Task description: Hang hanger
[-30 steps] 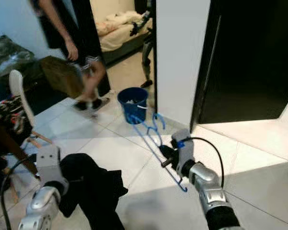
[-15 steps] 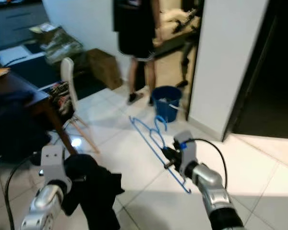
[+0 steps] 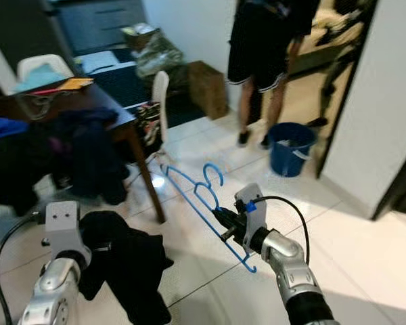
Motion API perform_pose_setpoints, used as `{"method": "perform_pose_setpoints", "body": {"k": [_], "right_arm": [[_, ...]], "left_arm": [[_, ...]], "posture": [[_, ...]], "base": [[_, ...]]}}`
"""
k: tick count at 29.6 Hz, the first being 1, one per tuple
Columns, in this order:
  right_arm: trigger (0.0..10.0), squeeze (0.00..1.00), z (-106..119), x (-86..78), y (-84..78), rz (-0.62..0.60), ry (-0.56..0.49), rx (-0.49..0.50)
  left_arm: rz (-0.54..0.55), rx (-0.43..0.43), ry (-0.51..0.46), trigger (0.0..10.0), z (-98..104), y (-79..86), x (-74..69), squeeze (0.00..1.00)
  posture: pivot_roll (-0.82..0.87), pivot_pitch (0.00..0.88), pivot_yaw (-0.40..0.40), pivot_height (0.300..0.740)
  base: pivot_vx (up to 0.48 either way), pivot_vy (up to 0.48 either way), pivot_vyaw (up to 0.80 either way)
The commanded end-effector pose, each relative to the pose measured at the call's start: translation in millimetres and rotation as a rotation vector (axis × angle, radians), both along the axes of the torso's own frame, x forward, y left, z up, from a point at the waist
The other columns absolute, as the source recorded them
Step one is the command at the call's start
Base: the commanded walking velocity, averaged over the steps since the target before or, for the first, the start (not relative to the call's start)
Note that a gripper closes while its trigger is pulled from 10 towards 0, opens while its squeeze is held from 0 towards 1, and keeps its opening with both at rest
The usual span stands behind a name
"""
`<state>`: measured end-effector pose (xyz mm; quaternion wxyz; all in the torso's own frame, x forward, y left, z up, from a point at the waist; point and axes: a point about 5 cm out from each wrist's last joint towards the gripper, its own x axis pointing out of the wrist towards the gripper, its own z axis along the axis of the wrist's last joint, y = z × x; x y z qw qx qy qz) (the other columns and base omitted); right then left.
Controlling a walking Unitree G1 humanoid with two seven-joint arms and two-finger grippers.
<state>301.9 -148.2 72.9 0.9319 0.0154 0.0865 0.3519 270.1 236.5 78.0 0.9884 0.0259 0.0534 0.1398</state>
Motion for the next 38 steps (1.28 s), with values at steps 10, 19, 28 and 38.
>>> {"method": "perform_pose_setpoints", "body": {"k": [10, 19, 28, 38], "right_arm": [[10.0, 0.00, 5.8, 0.9, 6.6, 0.037, -0.041, 0.002], [10.0, 0.00, 4.8, -1.1, 7.6, 0.065, -0.046, -0.015], [10.0, 0.00, 4.4, -0.7, 7.0, 0.061, -0.046, -0.020], [10.0, 0.00, 4.1, 0.8, 5.8, 0.053, -0.041, -0.027]], "left_arm": [[0.098, 0.115, -0.220, 10.0, 70.4, 32.4, 15.0, 0.00], [0.101, 0.175, -0.351, 10.0, 115.7, 38.7, 18.8, 0.00], [0.104, 0.220, -0.583, 10.0, 197.6, 47.2, 18.7, 0.00], [0.092, 0.230, -0.826, 10.0, 282.9, 49.0, 15.6, 0.00]], "posture": [[0.01, 0.000, 0.060, 0.740], [0.00, 0.000, 0.056, 0.740], [0.01, 0.000, 0.051, 0.740], [0.01, 0.000, 0.031, 0.740]], "base": [[0.480, 0.000, 0.23], [0.480, 0.000, 0.77], [0.480, 0.000, 0.77], [0.480, 0.000, 0.77]]}}
